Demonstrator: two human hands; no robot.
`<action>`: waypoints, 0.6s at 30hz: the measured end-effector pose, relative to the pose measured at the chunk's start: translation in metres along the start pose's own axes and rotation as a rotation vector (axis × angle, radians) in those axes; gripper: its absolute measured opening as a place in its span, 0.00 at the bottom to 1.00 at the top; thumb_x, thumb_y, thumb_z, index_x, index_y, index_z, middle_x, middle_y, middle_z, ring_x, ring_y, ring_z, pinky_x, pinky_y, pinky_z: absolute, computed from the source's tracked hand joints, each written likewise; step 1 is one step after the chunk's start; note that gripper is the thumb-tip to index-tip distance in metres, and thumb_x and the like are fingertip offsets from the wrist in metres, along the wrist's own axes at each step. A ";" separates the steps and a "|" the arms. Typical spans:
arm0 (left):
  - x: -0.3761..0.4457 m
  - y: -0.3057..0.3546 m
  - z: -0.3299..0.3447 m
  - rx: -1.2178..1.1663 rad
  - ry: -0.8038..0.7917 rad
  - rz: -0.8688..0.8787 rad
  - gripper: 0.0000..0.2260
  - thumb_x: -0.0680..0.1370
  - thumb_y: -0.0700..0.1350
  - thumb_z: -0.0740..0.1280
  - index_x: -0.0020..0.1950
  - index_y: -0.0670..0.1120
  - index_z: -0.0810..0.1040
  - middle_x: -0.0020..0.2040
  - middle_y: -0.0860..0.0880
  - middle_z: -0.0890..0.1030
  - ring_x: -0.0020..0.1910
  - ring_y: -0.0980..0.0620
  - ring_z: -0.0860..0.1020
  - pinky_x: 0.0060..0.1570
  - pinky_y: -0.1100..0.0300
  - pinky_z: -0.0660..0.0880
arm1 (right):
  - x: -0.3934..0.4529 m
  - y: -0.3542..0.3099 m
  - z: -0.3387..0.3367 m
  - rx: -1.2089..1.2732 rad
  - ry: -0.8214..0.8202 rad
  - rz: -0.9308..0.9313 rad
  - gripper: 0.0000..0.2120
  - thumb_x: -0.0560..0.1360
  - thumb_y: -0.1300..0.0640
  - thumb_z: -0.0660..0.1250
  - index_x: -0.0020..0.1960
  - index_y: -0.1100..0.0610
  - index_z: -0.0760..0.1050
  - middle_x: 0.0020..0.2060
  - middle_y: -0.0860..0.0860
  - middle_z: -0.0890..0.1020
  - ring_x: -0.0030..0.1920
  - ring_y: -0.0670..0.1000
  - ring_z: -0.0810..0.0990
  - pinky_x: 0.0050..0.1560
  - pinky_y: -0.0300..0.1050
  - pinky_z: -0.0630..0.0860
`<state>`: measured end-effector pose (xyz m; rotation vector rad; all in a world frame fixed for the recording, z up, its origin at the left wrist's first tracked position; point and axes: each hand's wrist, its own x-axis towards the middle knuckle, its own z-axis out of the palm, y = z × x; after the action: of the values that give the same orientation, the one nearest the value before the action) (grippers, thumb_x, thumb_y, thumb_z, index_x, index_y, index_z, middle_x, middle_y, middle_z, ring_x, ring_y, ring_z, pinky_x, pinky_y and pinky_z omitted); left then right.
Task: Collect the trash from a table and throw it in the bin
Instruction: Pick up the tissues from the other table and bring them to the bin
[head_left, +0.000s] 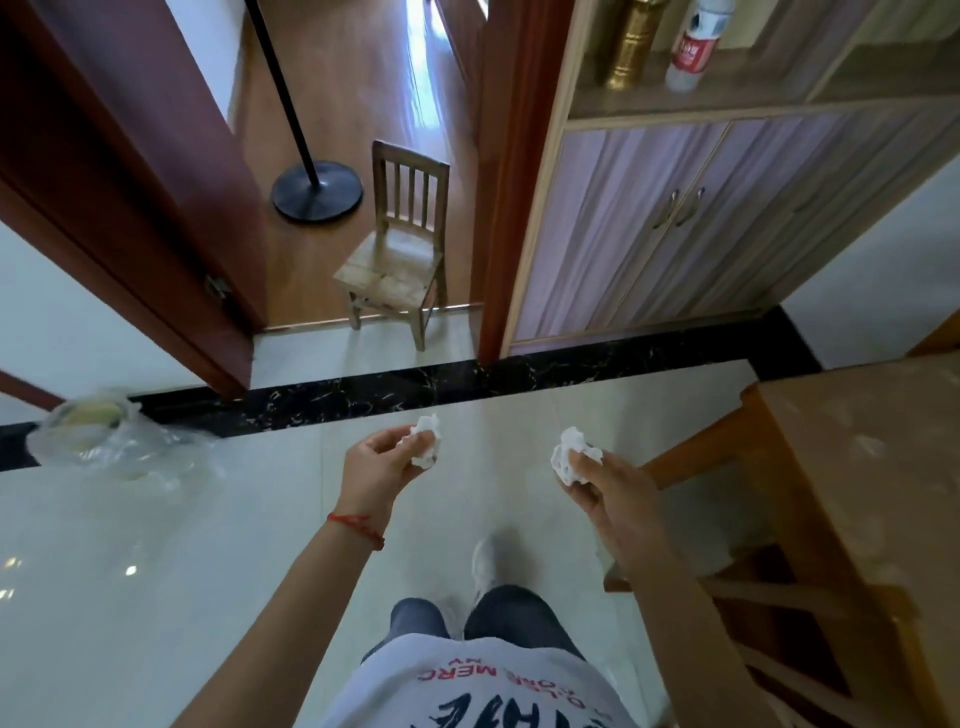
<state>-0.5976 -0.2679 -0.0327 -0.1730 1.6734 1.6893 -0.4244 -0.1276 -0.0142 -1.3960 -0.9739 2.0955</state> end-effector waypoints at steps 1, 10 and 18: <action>0.013 0.005 0.009 -0.001 -0.008 -0.006 0.06 0.73 0.35 0.68 0.49 0.38 0.77 0.49 0.38 0.79 0.47 0.44 0.79 0.40 0.62 0.80 | 0.014 -0.007 0.004 0.008 0.007 0.005 0.03 0.73 0.68 0.65 0.43 0.63 0.78 0.41 0.53 0.82 0.44 0.50 0.81 0.46 0.40 0.80; 0.124 0.064 0.100 0.064 -0.076 -0.001 0.07 0.73 0.36 0.69 0.50 0.38 0.78 0.45 0.41 0.80 0.45 0.47 0.79 0.40 0.64 0.79 | 0.132 -0.088 0.034 -0.036 -0.011 -0.054 0.05 0.73 0.66 0.67 0.39 0.65 0.78 0.42 0.59 0.80 0.49 0.54 0.81 0.54 0.45 0.78; 0.183 0.114 0.181 0.103 -0.126 -0.003 0.07 0.73 0.34 0.68 0.51 0.36 0.77 0.41 0.42 0.80 0.41 0.48 0.79 0.35 0.67 0.79 | 0.200 -0.148 0.045 -0.018 0.066 -0.065 0.04 0.73 0.65 0.67 0.40 0.63 0.79 0.38 0.55 0.83 0.42 0.49 0.83 0.44 0.39 0.80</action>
<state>-0.7234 -0.0161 -0.0198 -0.0190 1.6601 1.5741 -0.5485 0.0929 -0.0134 -1.4138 -1.0000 1.9854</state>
